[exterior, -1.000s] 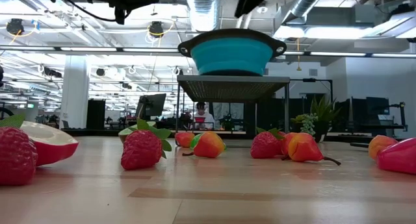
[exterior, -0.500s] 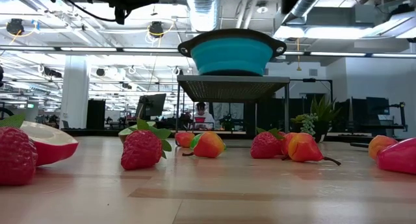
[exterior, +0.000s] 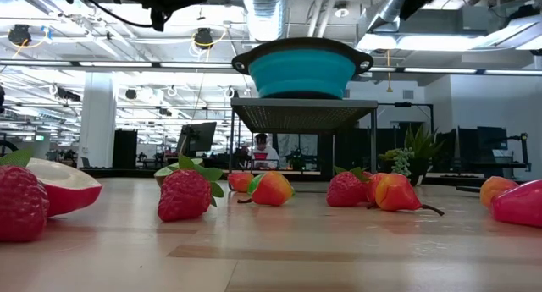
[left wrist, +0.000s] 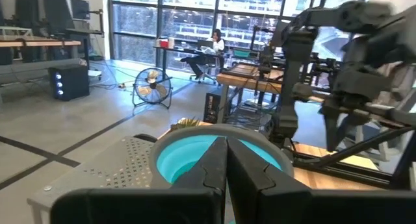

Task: Pick & Place Fruit
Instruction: Put the top sliced kiwi into the strainer bowl

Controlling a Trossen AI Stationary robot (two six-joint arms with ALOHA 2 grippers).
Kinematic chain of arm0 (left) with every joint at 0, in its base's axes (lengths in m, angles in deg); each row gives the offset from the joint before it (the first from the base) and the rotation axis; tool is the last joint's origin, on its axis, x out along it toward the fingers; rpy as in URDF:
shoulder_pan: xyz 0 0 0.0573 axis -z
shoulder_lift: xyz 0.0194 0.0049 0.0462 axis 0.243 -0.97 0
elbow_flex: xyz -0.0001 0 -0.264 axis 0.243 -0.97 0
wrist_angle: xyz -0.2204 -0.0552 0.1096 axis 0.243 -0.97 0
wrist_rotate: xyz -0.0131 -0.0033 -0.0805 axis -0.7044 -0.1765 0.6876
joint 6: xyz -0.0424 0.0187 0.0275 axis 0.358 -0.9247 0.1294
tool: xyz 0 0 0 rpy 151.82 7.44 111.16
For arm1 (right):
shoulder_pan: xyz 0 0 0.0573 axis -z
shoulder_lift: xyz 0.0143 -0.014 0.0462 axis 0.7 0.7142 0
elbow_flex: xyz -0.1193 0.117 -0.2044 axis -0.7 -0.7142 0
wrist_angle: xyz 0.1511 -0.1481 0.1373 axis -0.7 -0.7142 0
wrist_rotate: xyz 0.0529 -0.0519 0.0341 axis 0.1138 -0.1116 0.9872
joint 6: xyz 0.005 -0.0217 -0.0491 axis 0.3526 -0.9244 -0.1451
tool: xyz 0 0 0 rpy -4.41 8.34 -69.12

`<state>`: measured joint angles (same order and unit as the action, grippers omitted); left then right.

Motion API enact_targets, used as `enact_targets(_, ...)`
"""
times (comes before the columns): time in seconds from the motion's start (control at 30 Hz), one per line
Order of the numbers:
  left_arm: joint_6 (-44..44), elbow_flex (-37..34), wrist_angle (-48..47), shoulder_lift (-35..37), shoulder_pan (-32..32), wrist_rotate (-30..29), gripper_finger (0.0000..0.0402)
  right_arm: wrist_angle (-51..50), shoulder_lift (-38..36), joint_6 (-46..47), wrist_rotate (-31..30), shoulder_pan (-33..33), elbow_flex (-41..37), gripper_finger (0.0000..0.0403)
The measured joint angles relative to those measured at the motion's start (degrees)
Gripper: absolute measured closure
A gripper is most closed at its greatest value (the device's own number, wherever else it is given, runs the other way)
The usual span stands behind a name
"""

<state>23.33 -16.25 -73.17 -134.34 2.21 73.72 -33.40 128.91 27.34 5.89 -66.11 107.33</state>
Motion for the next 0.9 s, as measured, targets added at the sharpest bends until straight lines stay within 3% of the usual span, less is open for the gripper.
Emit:
enact_targets(0.3, 0.0, 0.0, 0.0, 0.0, 0.0, 1.0, 0.0400, 16.3, -10.4, 2.9, -2.6, 0.1, -20.3, 0.0402)
enact_targets(0.6, 0.8, 0.0, -0.9, 0.0, 0.0, 2.9, 0.0400, 39.7, -17.6, 1.7, -2.8, 2.5, -40.2, 0.0402)
enact_targets(0.9, 4.0, 0.0, -0.9, 0.0, -0.3, 5.0, 0.0400, 45.6, -22.4, -0.4, -1.5, 5.8, -43.9, 0.0403)
